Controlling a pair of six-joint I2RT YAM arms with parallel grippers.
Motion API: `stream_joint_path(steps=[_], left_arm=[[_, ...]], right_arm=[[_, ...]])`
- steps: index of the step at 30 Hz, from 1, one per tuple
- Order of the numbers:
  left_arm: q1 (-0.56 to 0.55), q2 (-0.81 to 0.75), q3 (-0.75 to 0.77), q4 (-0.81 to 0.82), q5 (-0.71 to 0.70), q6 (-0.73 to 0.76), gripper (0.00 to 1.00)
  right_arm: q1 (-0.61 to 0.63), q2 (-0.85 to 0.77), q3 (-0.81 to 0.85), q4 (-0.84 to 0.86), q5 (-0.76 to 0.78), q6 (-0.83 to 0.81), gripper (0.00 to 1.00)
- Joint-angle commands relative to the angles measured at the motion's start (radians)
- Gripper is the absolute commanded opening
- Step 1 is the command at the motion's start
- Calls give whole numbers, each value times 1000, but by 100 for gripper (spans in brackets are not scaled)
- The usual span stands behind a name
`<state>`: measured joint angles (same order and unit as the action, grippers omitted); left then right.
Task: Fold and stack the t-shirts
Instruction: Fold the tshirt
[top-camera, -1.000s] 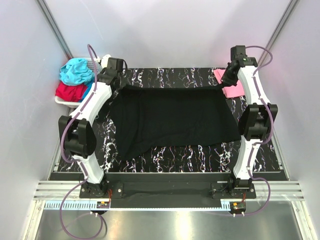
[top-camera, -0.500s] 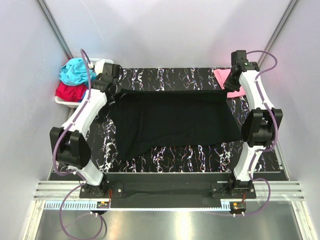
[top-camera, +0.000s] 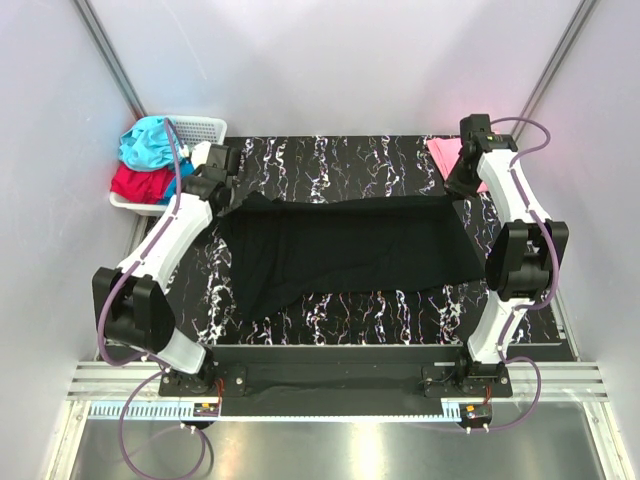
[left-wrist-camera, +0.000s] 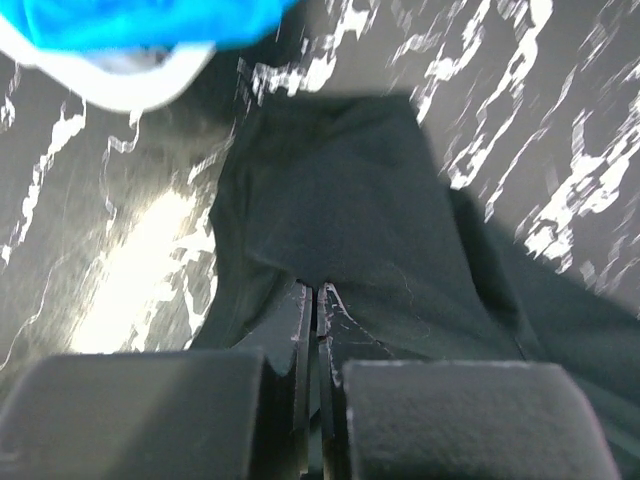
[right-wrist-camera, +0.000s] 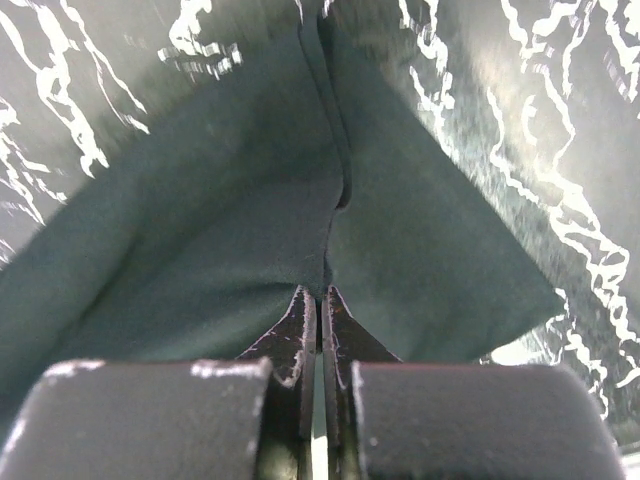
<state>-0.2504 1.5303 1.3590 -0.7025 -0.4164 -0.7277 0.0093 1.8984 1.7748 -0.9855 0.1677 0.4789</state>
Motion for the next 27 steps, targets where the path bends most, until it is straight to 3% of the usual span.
stream_joint_path(steps=[1,12,13,15,16,17,18,20,23,27], left_arm=[[-15,-58,-21,-26,49,-12,0],[-95,-53,-80,-115,152,-47,0],[-99,-55,-83,-123,157,-55,1],[-116,-68,-92,-146,151,-64,18],[-121,-78,-104,-153,139,-78,30],[-125,-99,-112,-163,134,-85,47],[-125,-111,-121,-170,127,-96,51],[-127,-151,-147,-183,104,-122,57],[-127,-202,-172,-209,56,-154,48],[-127,-231,-184,-210,4,-167,49]], right_arm=[[-3,-73,-5,-48,-48,-5,0],[-3,-101,-66,-151,-165,4,0],[0,-101,-69,-171,-190,0,5],[12,-110,-74,-191,-180,-2,16],[15,-117,-84,-191,-174,1,25],[15,-125,-86,-194,-174,7,30],[17,-137,-86,-196,-172,23,34],[15,-145,-80,-197,-172,33,39],[17,-162,-57,-202,-172,55,39],[15,-154,-37,-171,-154,81,39]])
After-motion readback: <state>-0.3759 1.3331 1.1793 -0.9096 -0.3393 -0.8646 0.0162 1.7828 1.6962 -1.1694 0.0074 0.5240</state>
